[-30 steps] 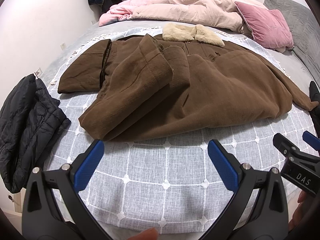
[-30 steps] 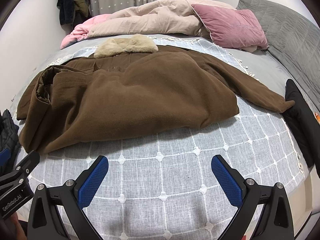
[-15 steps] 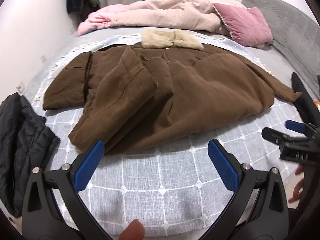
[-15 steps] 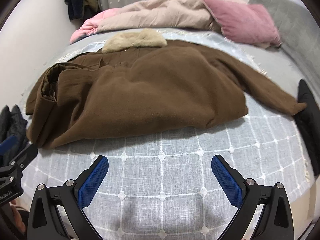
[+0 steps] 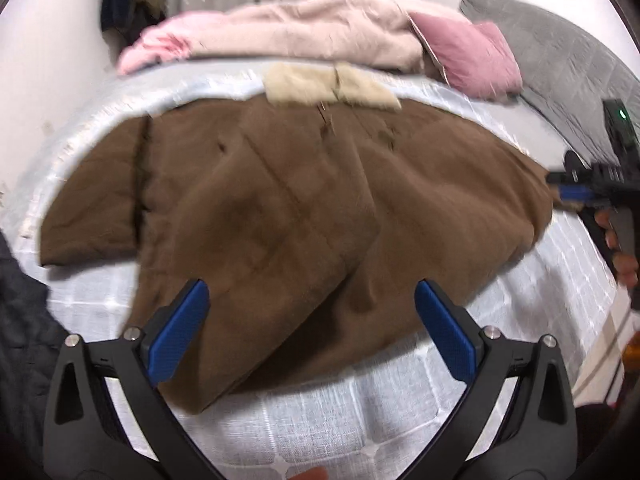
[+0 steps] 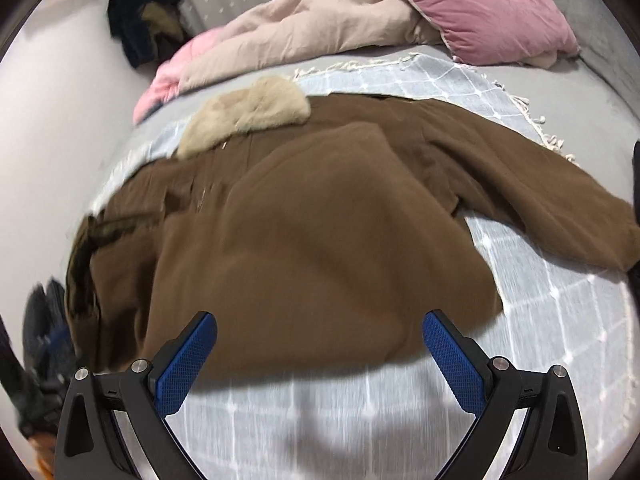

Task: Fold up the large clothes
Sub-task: 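Grasp the folded coat flap with both grippers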

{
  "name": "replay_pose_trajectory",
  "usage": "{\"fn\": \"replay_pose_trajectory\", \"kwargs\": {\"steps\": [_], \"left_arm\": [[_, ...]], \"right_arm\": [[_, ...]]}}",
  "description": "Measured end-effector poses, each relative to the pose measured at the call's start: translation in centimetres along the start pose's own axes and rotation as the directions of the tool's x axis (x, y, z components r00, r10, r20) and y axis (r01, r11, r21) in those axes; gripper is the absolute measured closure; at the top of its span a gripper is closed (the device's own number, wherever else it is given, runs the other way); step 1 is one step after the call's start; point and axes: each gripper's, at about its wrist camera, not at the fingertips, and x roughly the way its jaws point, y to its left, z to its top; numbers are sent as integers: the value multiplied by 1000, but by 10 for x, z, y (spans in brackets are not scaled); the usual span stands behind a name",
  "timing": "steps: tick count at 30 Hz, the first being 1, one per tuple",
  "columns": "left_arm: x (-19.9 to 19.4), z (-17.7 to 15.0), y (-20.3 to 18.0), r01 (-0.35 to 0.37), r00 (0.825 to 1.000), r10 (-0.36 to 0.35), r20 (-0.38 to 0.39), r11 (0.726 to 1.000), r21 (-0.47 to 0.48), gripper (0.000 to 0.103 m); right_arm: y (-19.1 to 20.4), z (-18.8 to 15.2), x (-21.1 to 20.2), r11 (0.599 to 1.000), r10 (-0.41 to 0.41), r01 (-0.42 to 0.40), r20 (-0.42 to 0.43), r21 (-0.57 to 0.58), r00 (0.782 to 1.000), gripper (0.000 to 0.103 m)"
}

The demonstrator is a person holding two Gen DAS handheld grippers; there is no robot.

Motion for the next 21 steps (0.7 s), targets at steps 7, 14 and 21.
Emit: {"fn": "replay_pose_trajectory", "kwargs": {"steps": [7, 14, 21], "left_arm": [[4, 6, 7, 33, 999, -35, 30, 998, 57, 18], [9, 12, 40, 50, 998, -48, 48, 998, -31, 51], [-21, 15, 57, 77, 988, -62, 144, 992, -100, 94]], "right_arm": [[-47, 41, 41, 988, 2, -14, 76, 152, 997, 0], [-49, 55, 93, 984, 49, -65, 103, 167, 994, 30], [-53, 40, 74, 976, 96, -127, 175, 176, 980, 94]]}}
